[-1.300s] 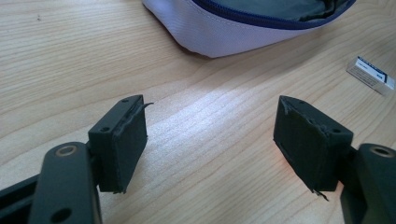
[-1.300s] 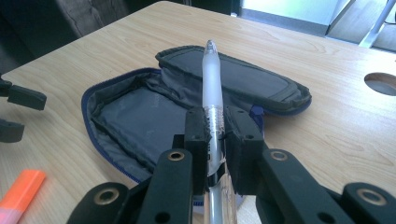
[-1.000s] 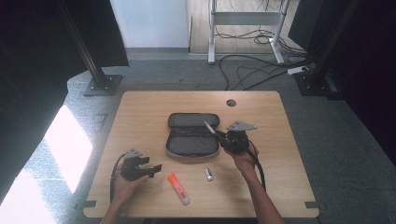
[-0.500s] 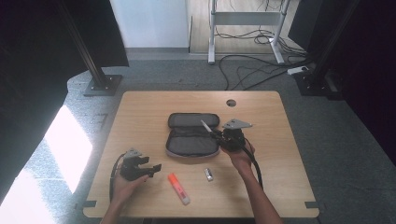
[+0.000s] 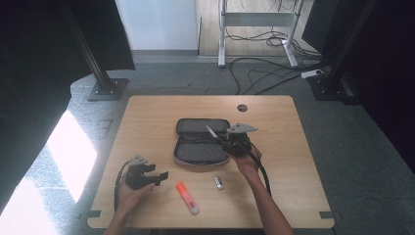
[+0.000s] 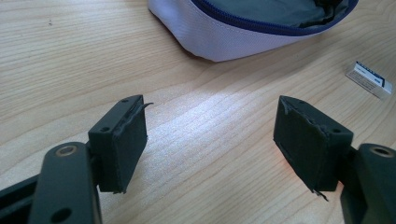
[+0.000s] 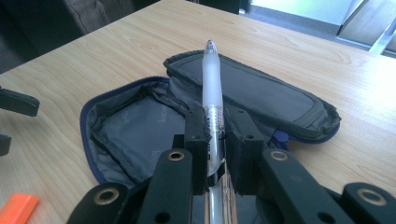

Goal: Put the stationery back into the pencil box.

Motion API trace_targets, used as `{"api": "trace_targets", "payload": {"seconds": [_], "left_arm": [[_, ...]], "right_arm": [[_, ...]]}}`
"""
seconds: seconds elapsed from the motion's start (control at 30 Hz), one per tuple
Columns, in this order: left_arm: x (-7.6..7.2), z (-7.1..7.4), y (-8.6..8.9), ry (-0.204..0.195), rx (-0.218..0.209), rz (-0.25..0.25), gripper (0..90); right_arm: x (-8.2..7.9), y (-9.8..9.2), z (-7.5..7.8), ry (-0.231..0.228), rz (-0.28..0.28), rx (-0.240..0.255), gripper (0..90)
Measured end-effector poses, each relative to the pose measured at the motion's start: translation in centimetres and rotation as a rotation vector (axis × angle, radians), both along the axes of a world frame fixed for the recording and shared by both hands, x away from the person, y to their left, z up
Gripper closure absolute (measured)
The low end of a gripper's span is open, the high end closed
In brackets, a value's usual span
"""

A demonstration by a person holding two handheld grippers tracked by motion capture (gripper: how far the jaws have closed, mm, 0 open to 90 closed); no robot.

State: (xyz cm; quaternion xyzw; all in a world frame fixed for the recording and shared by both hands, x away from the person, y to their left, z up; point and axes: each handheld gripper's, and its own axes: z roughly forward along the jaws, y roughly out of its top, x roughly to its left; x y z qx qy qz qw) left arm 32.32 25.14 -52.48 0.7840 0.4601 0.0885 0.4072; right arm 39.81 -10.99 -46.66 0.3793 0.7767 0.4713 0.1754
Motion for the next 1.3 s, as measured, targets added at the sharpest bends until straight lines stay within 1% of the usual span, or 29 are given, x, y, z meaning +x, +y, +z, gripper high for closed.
{"api": "trace_targets", "payload": {"seconds": [0.33, 0.63, 0.83, 1.17, 1.3], "left_arm": [[0.0, 0.0, 0.0, 0.0, 0.001, -0.003, 26.4], [0.0, 0.0, 0.1, 0.001, -0.002, -0.001, 26.4], [0.0, 0.0, 0.2, 0.002, -0.005, 0.0, 26.4], [0.1, -0.1, 0.3, 0.003, -0.007, 0.001, 26.4], [0.1, -0.1, 0.3, 0.005, -0.006, 0.002, 26.4]], "right_arm": [[0.6, 0.6, -0.5, 0.005, 0.012, -0.011, 78.9], [1.5, 1.4, -1.0, 0.027, 0.023, -0.023, 78.9], [2.2, 2.2, -1.6, 0.041, 0.031, -0.041, 78.8], [3.0, 3.2, -2.4, 0.039, 0.049, -0.068, 78.8], [3.2, 3.4, -2.8, 0.041, 0.058, -0.087, 78.8]]}}
